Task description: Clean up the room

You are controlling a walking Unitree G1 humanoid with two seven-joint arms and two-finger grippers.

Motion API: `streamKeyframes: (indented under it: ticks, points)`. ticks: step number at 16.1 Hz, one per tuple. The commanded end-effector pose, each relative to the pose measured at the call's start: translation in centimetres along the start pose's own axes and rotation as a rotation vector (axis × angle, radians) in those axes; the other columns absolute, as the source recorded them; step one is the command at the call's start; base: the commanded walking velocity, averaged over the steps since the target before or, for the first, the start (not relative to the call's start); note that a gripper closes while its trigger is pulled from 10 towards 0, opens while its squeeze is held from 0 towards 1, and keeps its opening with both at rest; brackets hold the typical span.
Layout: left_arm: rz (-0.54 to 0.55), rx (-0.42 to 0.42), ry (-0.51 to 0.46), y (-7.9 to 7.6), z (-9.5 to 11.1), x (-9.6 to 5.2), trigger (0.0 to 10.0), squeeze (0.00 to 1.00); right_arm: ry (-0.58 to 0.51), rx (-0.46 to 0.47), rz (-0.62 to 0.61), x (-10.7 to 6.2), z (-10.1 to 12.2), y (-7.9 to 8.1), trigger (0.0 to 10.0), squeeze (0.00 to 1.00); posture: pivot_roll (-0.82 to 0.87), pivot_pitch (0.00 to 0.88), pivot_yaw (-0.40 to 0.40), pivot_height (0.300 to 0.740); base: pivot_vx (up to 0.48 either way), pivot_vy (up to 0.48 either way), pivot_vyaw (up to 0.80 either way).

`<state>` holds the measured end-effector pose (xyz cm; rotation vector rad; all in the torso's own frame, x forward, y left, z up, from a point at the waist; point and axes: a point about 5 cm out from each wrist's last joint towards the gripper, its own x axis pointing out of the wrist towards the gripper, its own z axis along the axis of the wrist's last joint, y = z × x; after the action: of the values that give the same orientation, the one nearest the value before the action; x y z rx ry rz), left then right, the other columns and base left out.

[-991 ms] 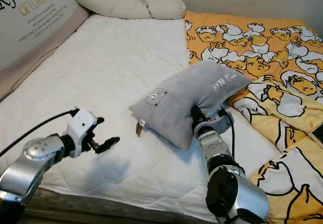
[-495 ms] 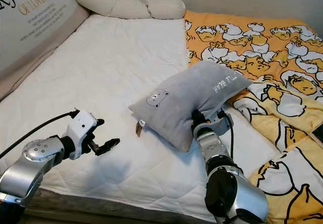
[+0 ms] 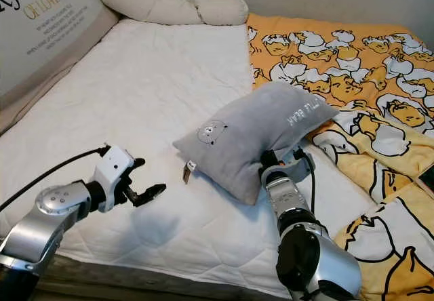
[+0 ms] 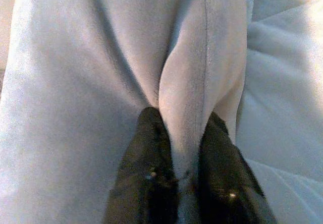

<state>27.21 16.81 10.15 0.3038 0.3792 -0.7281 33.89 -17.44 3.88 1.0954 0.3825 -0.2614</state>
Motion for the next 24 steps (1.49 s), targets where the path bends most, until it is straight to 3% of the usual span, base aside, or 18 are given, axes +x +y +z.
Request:
streamKeyframes:
  ticks: [1, 5, 8, 9, 10, 11, 13, 16, 17, 19, 20, 21, 22, 23, 24]
  points:
    - [0.016, -0.009, -0.012, 0.3, 0.2, -0.2, 10.0, 0.00, 0.020, 0.004, -0.003, 0.2, 0.0, 0.9, 0.0, 0.00, 0.06, 0.000, -0.024, 0.740, 0.000, 0.000, 0.00]
    - [0.047, -0.039, -0.032, 0.7, 0.1, -0.8, 10.0, 0.00, 0.069, 0.045, 0.105, 0.7, -0.1, 3.7, 0.0, 0.00, 0.07, 0.000, -0.038, 0.740, 0.000, 0.000, 0.00]
    - [0.137, -0.116, -0.074, 1.4, -0.1, -1.3, 10.0, 0.00, 0.145, -0.026, 0.240, 0.9, -0.8, 8.5, 0.0, 0.00, 0.06, 0.000, -0.040, 0.740, 0.000, 0.000, 0.00]
    - [0.206, -0.123, -0.066, 2.1, -0.1, -1.4, 10.0, 0.00, 0.170, -0.057, 0.312, 0.9, -1.0, 10.6, 0.0, 0.00, 0.06, 0.000, -0.041, 0.740, 0.000, 0.000, 0.00]
    - [0.243, -0.124, -0.063, 2.5, -0.1, -1.4, 10.0, 0.00, 0.177, -0.062, 0.336, 0.8, -1.1, 11.3, 0.0, 0.00, 0.06, 0.000, -0.044, 0.740, 0.000, 0.000, 0.00]
    - [0.365, -0.153, -0.080, 4.0, 0.2, -1.6, 10.0, 0.00, 0.213, -0.078, 0.417, 0.6, -1.3, 13.5, 0.0, 0.00, 0.06, 0.000, -0.047, 0.740, 0.000, 0.000, 0.00]
    - [0.468, -0.185, -0.093, 5.2, 0.5, -2.0, 10.0, 0.00, 0.305, -0.077, 0.556, -0.2, -1.9, 16.7, 0.0, 0.00, 0.06, 0.000, -0.047, 0.740, 0.000, 0.000, 0.00]
    - [0.537, -0.243, -0.103, 5.9, 0.6, -2.2, 10.0, 0.00, 0.388, -0.012, 0.685, -1.3, -1.6, 19.2, 0.0, 0.00, 0.05, 0.000, -0.036, 0.740, 0.000, 0.000, 0.00]
    - [0.621, -0.276, -0.124, 7.0, 0.8, -2.3, 10.0, 1.00, 0.433, 0.087, 0.765, -2.3, 0.0, 20.1, 0.0, 0.00, 0.03, 0.000, -0.022, 0.740, 0.000, 0.000, 0.00]
    - [0.680, -0.306, -0.189, 8.0, 1.1, -2.7, 10.0, 1.00, 0.452, 0.073, 0.766, -2.7, 0.6, 18.9, 0.0, 0.00, 0.02, 0.000, -0.014, 0.740, 0.000, 0.000, 0.00]
    - [0.722, -0.289, -0.171, 8.5, 1.1, -2.9, 10.0, 1.00, 0.471, 0.031, 0.696, -2.6, 0.4, 15.5, 0.0, 0.00, 0.02, 0.000, -0.010, 0.740, 0.000, 0.000, 0.00]
    - [0.767, -0.281, -0.221, 8.9, 1.5, -3.1, 10.0, 1.00, 0.479, 0.068, 0.630, -2.5, 0.1, 13.2, 0.0, 0.00, 0.01, 0.000, -0.009, 0.740, 0.000, 0.000, 0.00]
    - [0.774, -0.274, -0.238, 9.0, 1.6, -3.1, 10.0, 1.00, 0.481, 0.083, 0.612, -2.5, 0.0, 12.5, 0.0, 0.00, 0.01, 0.000, -0.005, 0.740, 0.000, 0.000, 0.00]
    - [0.769, -0.278, -0.217, 9.1, 1.4, -2.8, 10.0, 1.00, 0.473, 0.065, 0.585, -2.6, -0.4, 10.5, 0.0, 0.00, 0.00, 0.000, 0.001, 0.740, 0.000, 0.000, 0.00]
    - [0.754, -0.278, -0.206, 9.0, 1.6, -2.1, 10.0, 1.00, 0.448, 0.029, 0.495, -2.2, -1.0, 7.2, 0.0, 0.00, 0.00, 0.000, 0.005, 0.740, 0.000, 0.000, 0.00]
